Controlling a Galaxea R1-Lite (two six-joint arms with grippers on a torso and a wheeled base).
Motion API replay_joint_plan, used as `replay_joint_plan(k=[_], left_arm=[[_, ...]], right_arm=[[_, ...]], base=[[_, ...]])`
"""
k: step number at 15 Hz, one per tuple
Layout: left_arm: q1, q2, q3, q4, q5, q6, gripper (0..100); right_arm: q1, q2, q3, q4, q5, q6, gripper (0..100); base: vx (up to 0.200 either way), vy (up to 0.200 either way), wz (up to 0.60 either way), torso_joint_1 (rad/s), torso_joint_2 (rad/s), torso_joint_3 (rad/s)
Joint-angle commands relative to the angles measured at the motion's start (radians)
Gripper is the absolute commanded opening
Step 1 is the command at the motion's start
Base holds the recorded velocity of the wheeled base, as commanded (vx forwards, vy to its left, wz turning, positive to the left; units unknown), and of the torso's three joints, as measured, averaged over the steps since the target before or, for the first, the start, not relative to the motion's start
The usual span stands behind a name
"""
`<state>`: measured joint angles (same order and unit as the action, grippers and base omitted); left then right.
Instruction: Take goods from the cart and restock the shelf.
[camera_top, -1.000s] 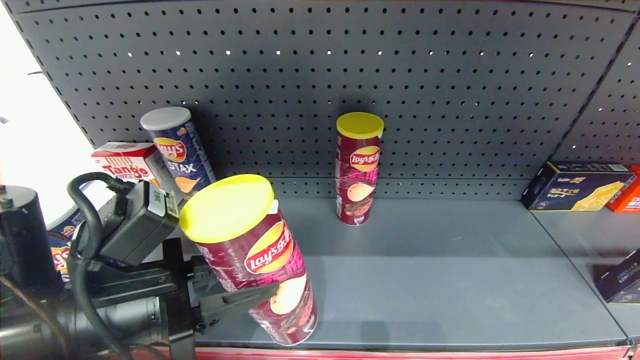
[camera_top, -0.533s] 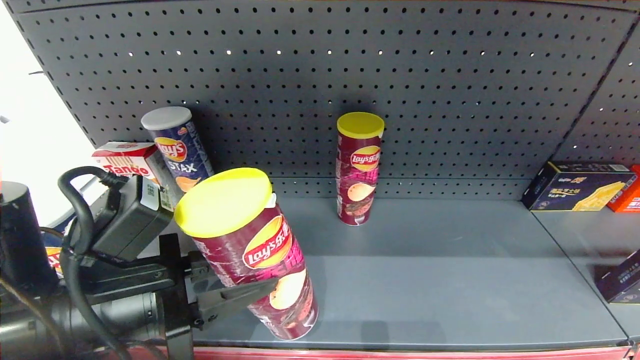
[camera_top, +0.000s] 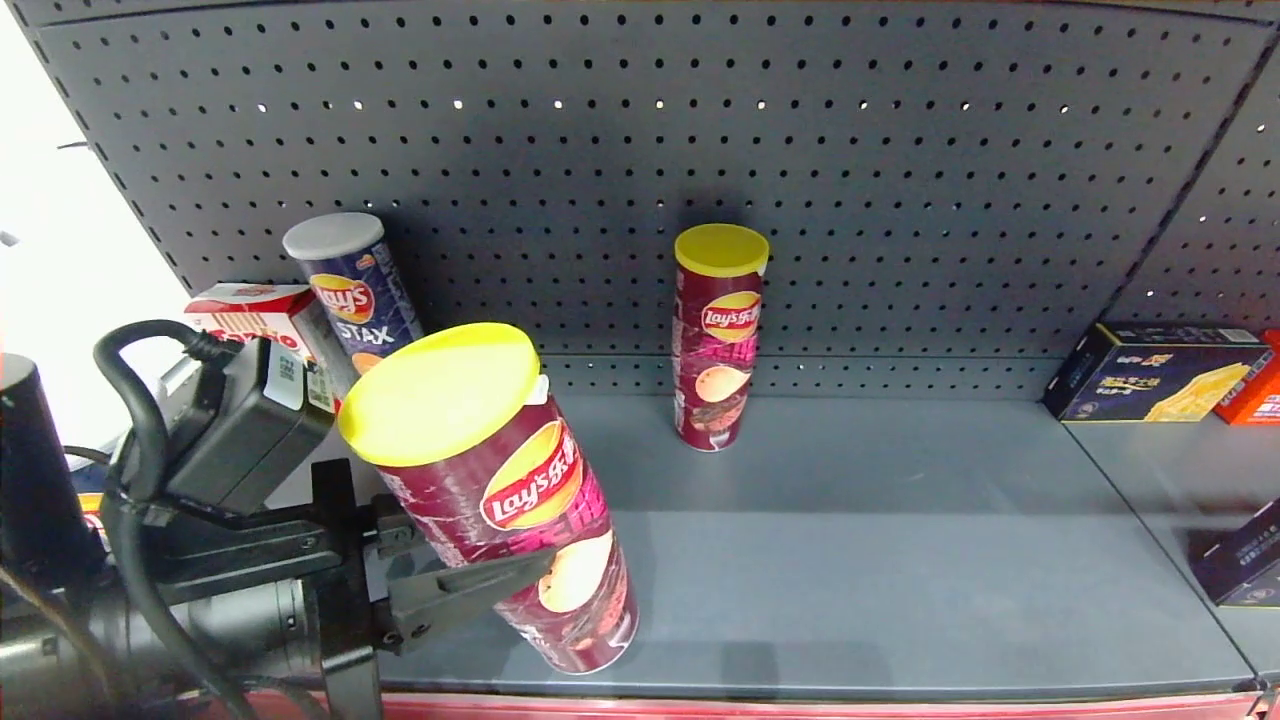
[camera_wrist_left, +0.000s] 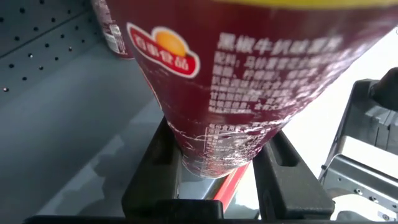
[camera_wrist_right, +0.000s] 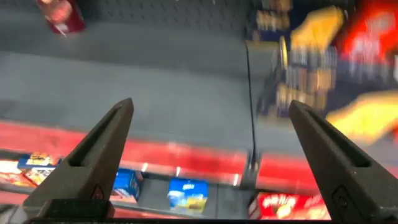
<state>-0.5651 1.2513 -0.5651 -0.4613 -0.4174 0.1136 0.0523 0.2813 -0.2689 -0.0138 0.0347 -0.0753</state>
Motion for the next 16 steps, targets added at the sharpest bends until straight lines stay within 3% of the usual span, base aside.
replay_joint_plan(k=[1, 3, 6, 9, 11, 14, 15, 16], left_arm=[[-0.015, -0.003, -0.001, 0.0, 0.002, 0.001, 0], [-0.022, -0.003, 0.005, 0.001, 0.003, 0.029, 0], [-0.024, -0.001, -0.002, 0.001, 0.0, 0.031, 0], [-0.015, -0.012, 0.002, 0.003, 0.002, 0.029, 0], [-0.002, -0.018, 0.008, 0.004, 0.003, 0.026, 0], [0.014, -0.016, 0.004, 0.003, 0.003, 0.026, 0], [0.025, -0.016, -0.001, 0.004, 0.003, 0.026, 0], [0.027, -0.016, -0.004, 0.004, 0.003, 0.026, 0]], right_arm=[[0.049, 0.319, -0.223, -0.009, 0.034, -0.054, 100], [0.084, 0.397, -0.242, -0.018, 0.106, -0.052, 100], [0.167, 0.533, -0.303, -0.044, 0.139, -0.049, 100], [0.222, 0.728, -0.316, -0.258, 0.179, -0.043, 100], [0.224, 0.832, -0.339, -0.336, 0.269, -0.046, 100], [0.236, 0.958, -0.4, -0.408, 0.284, -0.058, 100], [0.235, 1.093, -0.457, -0.545, 0.286, -0.084, 100], [0.239, 1.151, -0.475, -0.591, 0.3, -0.086, 100]], base=[[0.0, 0.0, 0.0, 0.0, 0.0, 0.0], [0.0, 0.0, 0.0, 0.0, 0.0, 0.0], [0.0, 0.0, 0.0, 0.0, 0.0, 0.0], [0.0, 0.0, 0.0, 0.0, 0.0, 0.0], [0.0, 0.0, 0.0, 0.0, 0.0, 0.0], [0.0, 0.0, 0.0, 0.0, 0.0, 0.0], [0.0, 0.0, 0.0, 0.0, 0.0, 0.0], [0.0, 0.0, 0.0, 0.0, 0.0, 0.0]])
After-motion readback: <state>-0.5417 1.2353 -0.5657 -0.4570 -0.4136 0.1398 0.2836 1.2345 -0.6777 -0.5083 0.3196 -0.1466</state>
